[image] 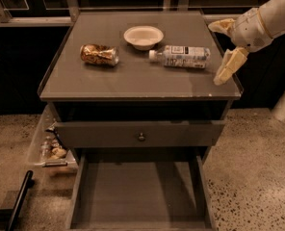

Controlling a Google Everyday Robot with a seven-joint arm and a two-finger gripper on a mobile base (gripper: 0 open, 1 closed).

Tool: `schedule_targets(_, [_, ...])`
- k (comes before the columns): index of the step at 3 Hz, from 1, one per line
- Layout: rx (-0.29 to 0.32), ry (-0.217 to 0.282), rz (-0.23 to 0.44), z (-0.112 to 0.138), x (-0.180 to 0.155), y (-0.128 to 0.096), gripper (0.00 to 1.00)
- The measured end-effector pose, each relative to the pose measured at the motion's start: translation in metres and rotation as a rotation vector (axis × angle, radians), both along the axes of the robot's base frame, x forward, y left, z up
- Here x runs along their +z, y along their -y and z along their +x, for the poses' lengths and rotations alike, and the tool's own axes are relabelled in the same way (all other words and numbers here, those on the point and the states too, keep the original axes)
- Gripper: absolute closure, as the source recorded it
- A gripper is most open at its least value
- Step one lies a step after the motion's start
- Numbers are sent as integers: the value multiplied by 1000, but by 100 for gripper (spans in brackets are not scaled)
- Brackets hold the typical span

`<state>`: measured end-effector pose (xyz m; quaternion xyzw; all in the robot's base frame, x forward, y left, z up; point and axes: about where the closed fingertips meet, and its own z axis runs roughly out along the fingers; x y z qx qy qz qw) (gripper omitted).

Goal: Place blue plastic bottle into middle drawer

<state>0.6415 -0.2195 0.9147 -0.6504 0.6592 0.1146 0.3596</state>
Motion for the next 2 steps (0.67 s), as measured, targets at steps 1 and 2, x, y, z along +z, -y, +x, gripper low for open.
schedule_targets(1, [1,-89,70,18,-14,-9,0])
schedule_targets(2, [-11,-153,118,35,-19,-21,0])
